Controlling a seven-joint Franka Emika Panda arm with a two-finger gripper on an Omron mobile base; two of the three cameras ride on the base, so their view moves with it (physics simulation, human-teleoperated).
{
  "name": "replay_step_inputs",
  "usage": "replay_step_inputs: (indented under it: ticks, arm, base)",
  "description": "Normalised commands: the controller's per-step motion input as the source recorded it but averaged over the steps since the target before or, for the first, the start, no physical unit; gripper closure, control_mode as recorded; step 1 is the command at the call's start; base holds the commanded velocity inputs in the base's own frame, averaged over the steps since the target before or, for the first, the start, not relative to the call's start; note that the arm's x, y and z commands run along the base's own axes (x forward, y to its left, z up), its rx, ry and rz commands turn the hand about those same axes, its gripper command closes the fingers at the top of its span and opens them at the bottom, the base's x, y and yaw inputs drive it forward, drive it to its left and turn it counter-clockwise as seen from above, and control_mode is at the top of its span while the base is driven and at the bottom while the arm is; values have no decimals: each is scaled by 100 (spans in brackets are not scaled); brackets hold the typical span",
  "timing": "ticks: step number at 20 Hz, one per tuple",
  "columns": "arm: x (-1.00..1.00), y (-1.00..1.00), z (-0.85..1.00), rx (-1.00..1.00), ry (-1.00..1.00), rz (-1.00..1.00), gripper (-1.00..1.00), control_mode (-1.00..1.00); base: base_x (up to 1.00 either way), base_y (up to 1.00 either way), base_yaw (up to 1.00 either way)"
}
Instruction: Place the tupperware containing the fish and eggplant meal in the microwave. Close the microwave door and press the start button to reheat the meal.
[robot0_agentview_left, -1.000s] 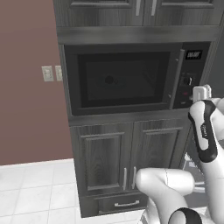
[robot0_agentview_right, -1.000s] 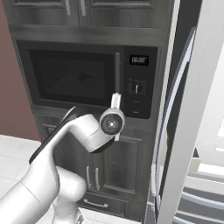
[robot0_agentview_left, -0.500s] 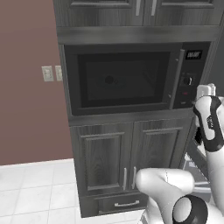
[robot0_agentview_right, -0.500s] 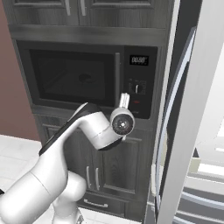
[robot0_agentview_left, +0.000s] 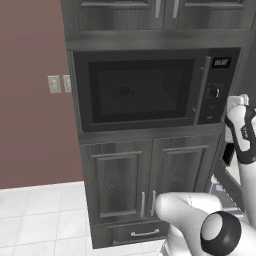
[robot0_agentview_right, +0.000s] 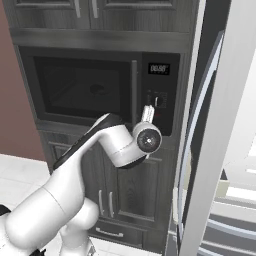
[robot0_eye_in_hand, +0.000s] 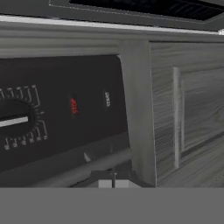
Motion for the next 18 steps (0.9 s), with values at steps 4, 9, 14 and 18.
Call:
replay_step_inputs:
  ticks: [4, 9, 14, 18]
  arm:
    - [20, -2, -8, 0, 0, 0, 100, -100]
    - [18, 0, -16, 0, 0, 0, 100, -100]
    - [14, -3, -22, 0, 0, -1, 100, -100]
    - [17, -9, -18, 0, 0, -1, 100, -100]
  base:
    - [0, 0, 0]
    - [0, 0, 0]
    - [0, 0, 0]
    - [0, 0, 0]
